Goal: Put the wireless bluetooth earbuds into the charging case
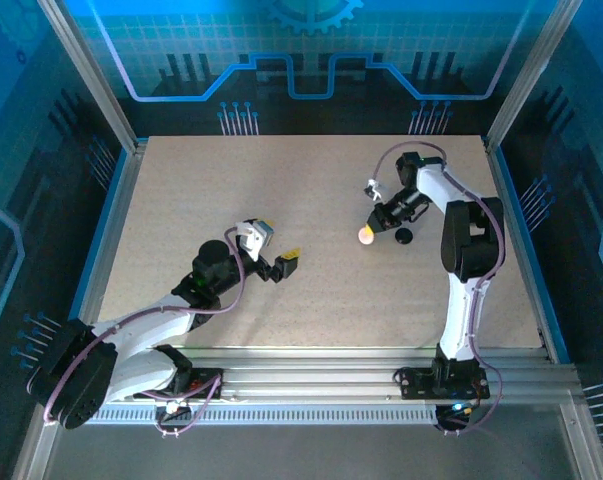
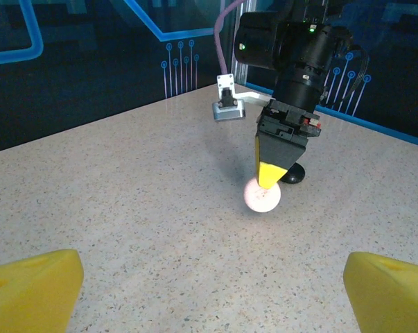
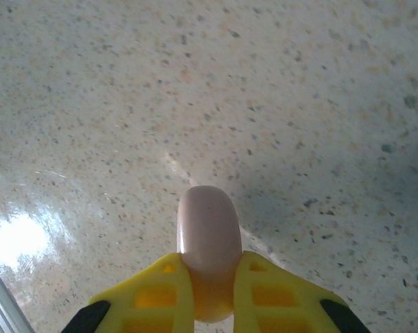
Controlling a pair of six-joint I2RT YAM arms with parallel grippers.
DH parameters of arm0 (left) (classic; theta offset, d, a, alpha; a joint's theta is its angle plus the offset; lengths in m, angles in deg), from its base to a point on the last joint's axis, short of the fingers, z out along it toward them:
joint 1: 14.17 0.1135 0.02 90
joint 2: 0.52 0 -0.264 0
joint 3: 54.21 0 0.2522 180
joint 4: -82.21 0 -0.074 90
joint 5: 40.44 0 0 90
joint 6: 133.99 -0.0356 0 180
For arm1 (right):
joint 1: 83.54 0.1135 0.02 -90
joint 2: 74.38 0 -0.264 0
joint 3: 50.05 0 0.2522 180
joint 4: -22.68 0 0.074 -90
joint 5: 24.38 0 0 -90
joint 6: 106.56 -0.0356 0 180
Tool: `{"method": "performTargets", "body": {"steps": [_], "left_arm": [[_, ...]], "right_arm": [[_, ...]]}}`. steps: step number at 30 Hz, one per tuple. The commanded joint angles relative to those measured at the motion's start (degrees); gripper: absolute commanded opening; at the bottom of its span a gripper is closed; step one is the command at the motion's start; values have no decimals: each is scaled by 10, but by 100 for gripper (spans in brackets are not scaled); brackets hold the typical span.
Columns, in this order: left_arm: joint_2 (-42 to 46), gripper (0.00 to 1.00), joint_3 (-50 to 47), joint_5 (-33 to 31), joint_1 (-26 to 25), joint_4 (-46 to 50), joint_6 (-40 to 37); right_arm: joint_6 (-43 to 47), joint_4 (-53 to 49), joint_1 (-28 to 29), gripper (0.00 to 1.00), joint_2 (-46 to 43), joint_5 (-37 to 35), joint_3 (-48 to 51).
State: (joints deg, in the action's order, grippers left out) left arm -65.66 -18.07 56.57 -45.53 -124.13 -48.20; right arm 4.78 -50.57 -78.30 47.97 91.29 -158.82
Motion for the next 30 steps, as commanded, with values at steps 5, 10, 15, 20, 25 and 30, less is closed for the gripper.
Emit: {"method": "performTargets", "body": {"steps": [5,10,15,20,25,30], "left_arm": [[-16,97,23,-2,-1,-3,-13],[-15,98,21,-9,0,0,-13],[-8,98,20,-19,0,2,-13],[2,98,22,-29,0,6,-7],[44,99,48,-135,0,55,16],[79,99,87,-275,2,146,4]], "right_arm": [[-15,-32,-20,16,27,-12,-13],[-23,-36,-24,26,44,-24,-20],[-38,-39,-27,34,49,-53,-34],[-45,-38,-28,43,37,-70,-47],[-56,-53,-28,49,5,-65,-69],[-77,9,-35,51,-82,-54,-40]]}}
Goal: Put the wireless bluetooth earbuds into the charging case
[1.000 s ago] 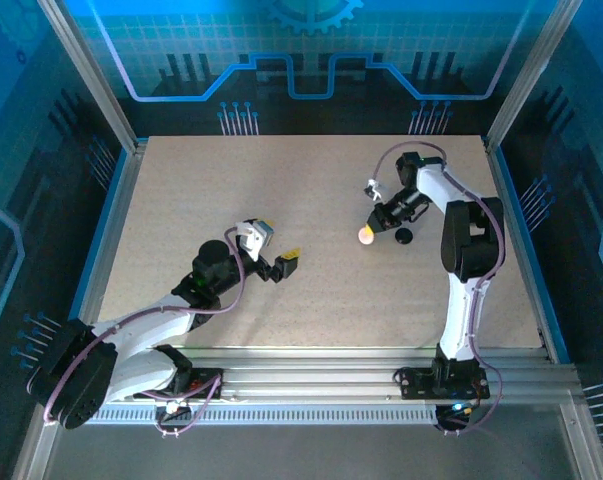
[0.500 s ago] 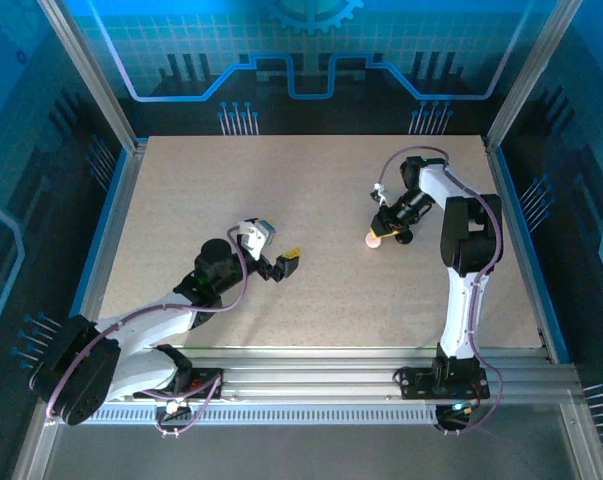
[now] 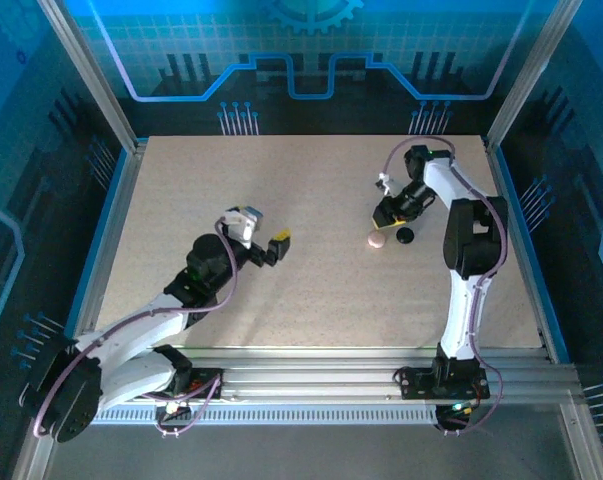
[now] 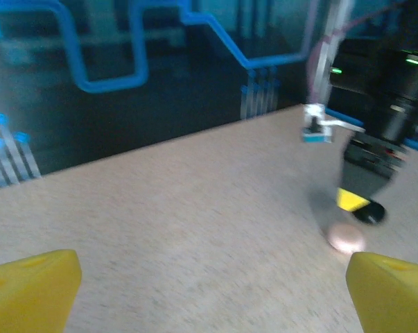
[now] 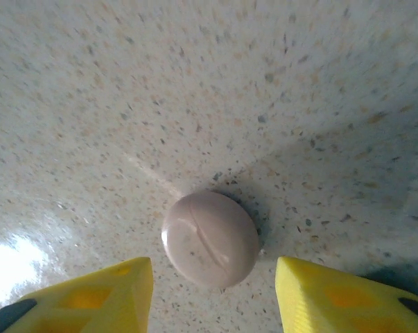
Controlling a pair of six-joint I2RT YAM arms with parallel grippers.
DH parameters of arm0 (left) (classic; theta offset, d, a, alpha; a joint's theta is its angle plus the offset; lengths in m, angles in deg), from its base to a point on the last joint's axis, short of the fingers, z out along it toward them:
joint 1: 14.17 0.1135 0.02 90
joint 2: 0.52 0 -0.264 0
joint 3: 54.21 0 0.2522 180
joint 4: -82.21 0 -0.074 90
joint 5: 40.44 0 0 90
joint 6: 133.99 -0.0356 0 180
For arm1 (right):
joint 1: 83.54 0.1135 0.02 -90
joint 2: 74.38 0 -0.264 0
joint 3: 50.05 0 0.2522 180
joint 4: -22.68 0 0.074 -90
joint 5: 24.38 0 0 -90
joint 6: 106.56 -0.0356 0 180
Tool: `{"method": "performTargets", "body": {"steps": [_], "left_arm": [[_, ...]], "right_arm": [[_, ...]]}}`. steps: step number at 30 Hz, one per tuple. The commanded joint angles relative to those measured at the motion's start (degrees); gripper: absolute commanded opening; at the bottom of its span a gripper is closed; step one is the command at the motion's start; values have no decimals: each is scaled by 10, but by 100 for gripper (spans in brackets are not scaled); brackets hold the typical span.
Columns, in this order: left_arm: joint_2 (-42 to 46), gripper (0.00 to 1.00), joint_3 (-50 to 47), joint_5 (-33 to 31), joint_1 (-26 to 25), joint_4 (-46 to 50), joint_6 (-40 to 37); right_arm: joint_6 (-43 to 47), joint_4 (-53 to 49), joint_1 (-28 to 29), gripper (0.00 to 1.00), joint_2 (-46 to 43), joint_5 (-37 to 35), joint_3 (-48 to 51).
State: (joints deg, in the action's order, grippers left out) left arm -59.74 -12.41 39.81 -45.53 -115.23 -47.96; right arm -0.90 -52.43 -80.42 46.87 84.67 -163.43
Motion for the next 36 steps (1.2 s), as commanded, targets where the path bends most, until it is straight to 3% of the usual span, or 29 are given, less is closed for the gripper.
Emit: {"method": "performTargets", "body": {"steps": [1,5,6,7,10,14,18,20,23,24,26,29,32,36], "left_arm": [[23,99,39,-141,5,76,1],[17,99,63,-224,78,152,47],[14,99,64,-222,108,166,64],[10,99,59,-213,143,173,76],[4,99,11,-224,206,125,71],[-21,99,-61,-177,264,40,103],[-101,99,-109,-175,271,-114,56],[-166,99,-120,-155,276,-202,70],[-289,99,-114,-89,265,-317,31],[-327,99,-109,-108,253,-370,4],[-296,99,-98,-114,252,-284,28],[-297,99,-71,-88,276,-234,48],[-296,99,-71,-67,293,-234,61],[-297,99,-72,-59,293,-240,55]], "right_arm": [[-29,54,-16,52,-94,22,22],[-79,207,-16,58,-183,36,135],[-92,243,-17,84,-201,30,164],[-106,284,-17,100,-221,18,199],[-142,417,-18,100,-277,-36,310],[-162,564,-17,100,-332,-127,434],[-161,686,-18,100,-367,-170,545],[-169,728,-17,100,-379,-196,582],[-171,807,-16,100,-390,-211,633],[-165,828,-15,100,-393,-211,647],[-158,872,-12,100,-395,-208,673],[-139,956,0,100,-374,-190,707],[-134,998,8,100,-368,-202,730],[-147,1043,-14,100,-352,-162,749]]}}
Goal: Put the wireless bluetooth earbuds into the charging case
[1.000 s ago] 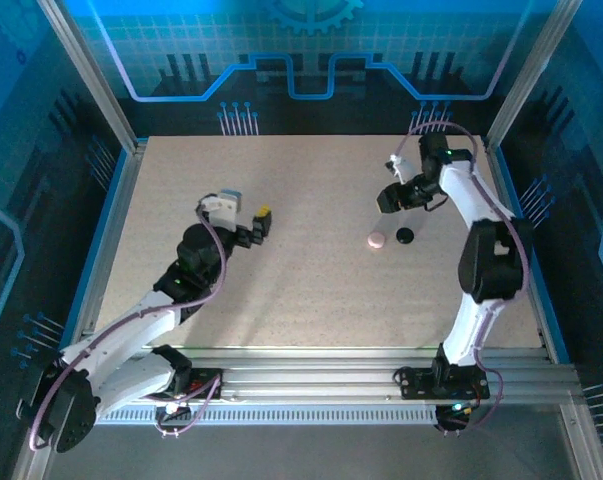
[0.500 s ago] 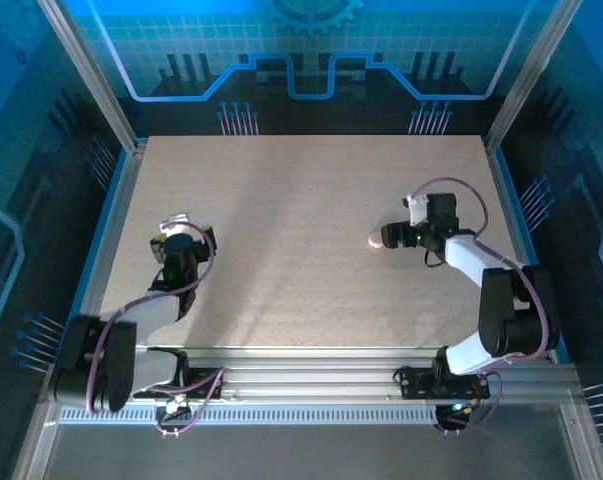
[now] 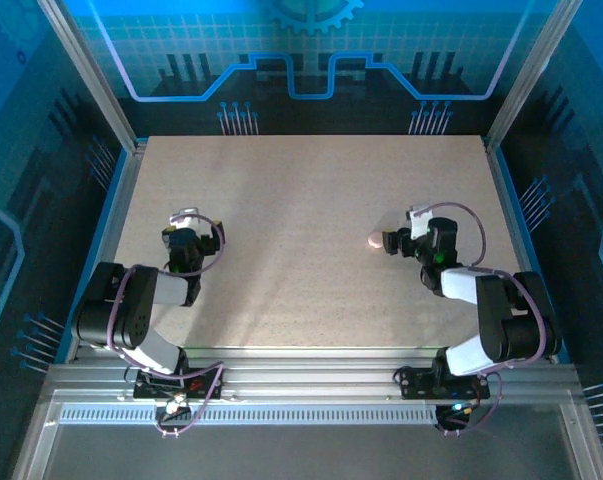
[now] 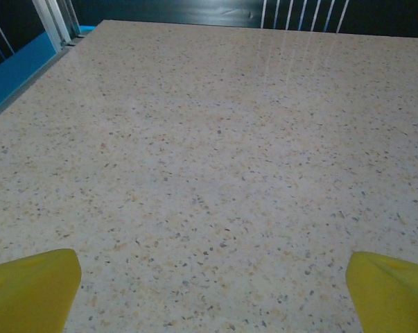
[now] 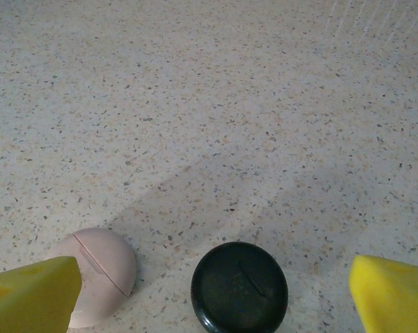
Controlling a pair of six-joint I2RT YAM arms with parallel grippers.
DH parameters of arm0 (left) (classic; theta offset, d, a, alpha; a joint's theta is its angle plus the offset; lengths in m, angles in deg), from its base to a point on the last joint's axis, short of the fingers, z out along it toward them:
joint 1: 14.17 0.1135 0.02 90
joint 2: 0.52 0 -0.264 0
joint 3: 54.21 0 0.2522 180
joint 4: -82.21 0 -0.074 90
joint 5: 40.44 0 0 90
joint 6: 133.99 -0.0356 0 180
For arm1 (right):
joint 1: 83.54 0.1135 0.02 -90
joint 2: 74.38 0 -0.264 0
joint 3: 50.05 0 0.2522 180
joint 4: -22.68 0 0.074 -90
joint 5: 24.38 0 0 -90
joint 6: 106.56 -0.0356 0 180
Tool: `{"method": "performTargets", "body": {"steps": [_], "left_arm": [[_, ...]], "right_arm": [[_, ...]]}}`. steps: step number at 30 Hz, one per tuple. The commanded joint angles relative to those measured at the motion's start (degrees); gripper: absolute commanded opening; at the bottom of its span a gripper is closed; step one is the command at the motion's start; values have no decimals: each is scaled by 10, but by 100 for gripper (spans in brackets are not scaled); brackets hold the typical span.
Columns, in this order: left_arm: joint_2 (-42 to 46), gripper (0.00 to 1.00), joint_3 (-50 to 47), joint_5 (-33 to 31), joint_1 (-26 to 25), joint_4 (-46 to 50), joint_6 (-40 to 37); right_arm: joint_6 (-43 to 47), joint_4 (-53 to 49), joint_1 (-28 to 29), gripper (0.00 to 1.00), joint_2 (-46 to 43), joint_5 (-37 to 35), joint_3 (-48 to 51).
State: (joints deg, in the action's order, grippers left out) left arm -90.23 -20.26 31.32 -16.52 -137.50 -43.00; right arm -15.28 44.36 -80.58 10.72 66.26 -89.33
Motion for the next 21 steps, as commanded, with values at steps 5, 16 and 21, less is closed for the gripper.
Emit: {"method": "performTargets", "body": {"steps": [5,16,21], "left_arm": [[9,99,7,28,3,-14,5],[9,99,12,54,3,-5,-5],[9,99,14,55,3,-4,-4]], "right_arm": [[-3,75,-12,100,11,19,7],[-2,74,-10,100,11,16,6],[-3,75,-10,100,11,17,6]]}}
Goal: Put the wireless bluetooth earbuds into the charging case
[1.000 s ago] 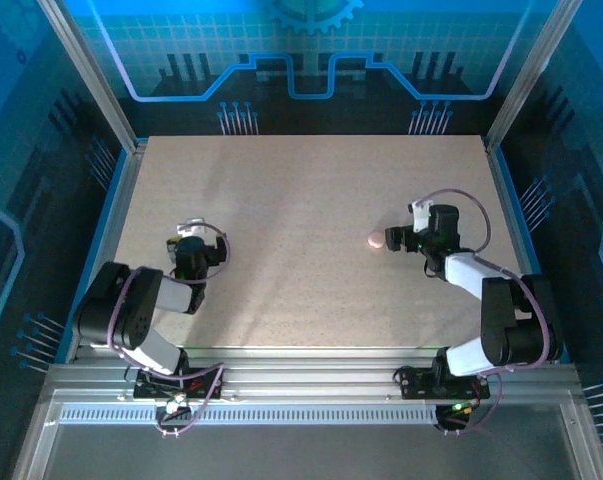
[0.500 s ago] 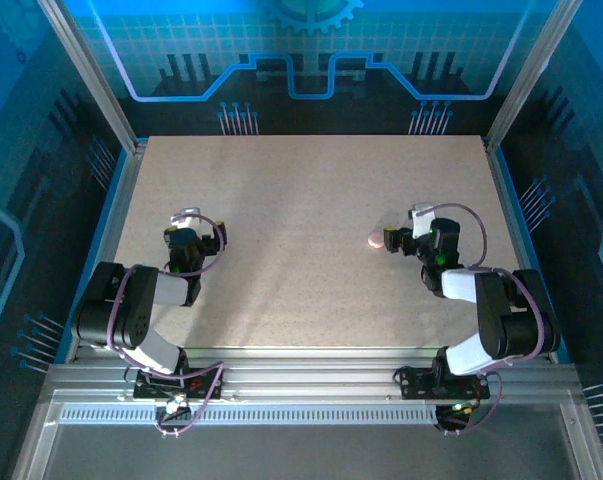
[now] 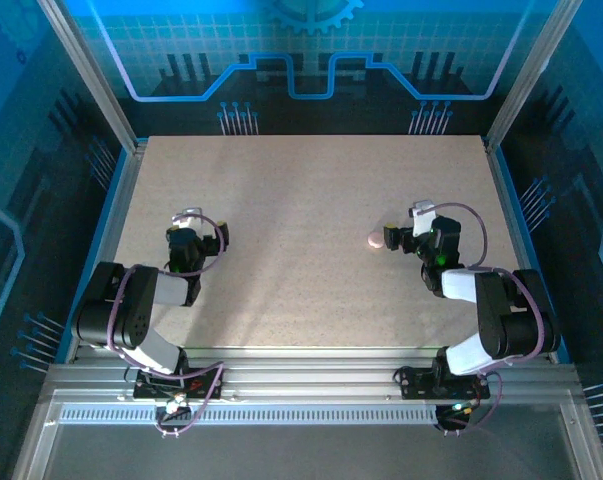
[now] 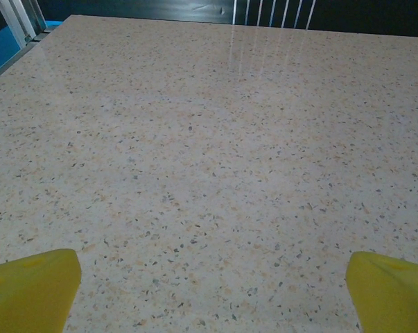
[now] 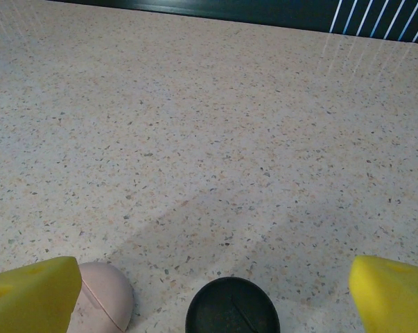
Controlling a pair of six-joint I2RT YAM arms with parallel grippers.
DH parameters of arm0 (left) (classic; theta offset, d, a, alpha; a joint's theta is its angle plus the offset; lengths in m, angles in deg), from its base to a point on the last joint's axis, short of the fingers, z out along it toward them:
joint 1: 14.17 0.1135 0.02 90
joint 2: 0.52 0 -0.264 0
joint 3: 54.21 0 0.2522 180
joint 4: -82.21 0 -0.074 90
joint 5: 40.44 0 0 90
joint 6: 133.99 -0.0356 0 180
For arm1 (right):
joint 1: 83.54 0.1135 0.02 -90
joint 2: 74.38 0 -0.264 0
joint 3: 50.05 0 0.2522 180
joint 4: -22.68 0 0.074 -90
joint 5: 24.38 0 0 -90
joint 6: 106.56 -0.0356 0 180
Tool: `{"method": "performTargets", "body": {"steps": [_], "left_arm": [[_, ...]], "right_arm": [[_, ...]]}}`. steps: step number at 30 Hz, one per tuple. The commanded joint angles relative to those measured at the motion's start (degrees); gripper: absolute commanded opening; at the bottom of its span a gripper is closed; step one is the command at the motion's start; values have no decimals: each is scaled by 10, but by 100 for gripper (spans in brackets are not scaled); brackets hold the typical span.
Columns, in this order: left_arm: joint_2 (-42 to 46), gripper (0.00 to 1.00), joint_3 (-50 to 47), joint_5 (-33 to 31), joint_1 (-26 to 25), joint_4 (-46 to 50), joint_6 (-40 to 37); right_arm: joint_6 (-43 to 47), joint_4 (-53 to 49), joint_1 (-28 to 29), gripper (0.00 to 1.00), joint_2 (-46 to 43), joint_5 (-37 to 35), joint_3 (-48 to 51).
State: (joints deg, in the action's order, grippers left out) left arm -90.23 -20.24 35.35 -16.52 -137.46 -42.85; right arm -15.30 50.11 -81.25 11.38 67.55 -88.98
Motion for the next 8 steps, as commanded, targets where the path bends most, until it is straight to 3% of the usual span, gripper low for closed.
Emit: {"method": "performTargets", "body": {"steps": [1,8], "left_arm": [[8,99,14,16,3,-3,-5],[9,99,9,2,3,-11,-3]], "right_arm": [[-2,17,-3,100,5,4,3],[-3,18,-4,100,5,4,3]]}}
